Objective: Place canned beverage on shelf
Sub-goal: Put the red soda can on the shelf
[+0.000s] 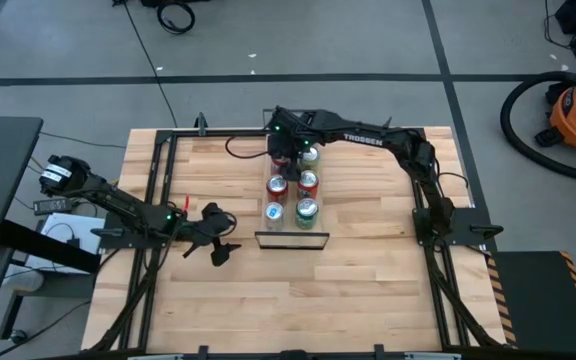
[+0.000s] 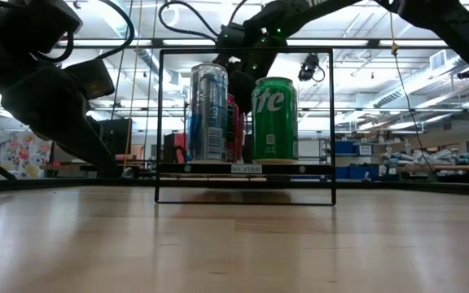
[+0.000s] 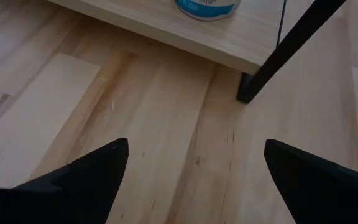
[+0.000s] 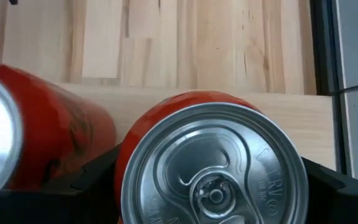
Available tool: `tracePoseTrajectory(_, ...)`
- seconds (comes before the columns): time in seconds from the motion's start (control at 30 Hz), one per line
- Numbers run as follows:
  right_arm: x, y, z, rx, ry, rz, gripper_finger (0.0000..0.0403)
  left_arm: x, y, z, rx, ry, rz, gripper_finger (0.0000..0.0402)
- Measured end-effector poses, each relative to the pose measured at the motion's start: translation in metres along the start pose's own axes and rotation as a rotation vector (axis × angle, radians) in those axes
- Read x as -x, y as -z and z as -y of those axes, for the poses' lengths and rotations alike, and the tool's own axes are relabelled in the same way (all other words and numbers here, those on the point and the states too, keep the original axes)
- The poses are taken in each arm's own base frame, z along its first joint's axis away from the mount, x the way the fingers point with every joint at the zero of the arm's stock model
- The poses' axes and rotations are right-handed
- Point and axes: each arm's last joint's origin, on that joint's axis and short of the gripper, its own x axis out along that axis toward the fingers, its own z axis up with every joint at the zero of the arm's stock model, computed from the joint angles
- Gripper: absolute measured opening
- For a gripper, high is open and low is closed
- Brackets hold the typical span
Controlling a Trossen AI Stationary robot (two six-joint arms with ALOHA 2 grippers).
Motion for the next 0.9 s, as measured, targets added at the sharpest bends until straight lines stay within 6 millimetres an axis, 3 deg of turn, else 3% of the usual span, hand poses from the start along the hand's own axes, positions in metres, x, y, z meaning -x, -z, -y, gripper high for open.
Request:
tracePoseTrajectory(0.53,-0.0098,0.0052,-0.0019,0.003,-0.020,0.000,0.0330,0.0000,0.0000,0.0001,0.002,0.002,-0.001,0.0389)
tracePoseTrajectory(0.9,-0.0086,0.0043,-0.0020,0.001,-0.027,0.011,0.0356,0.0000,0.0000,0.0001,0.002,0.002,-0.001,0.0389)
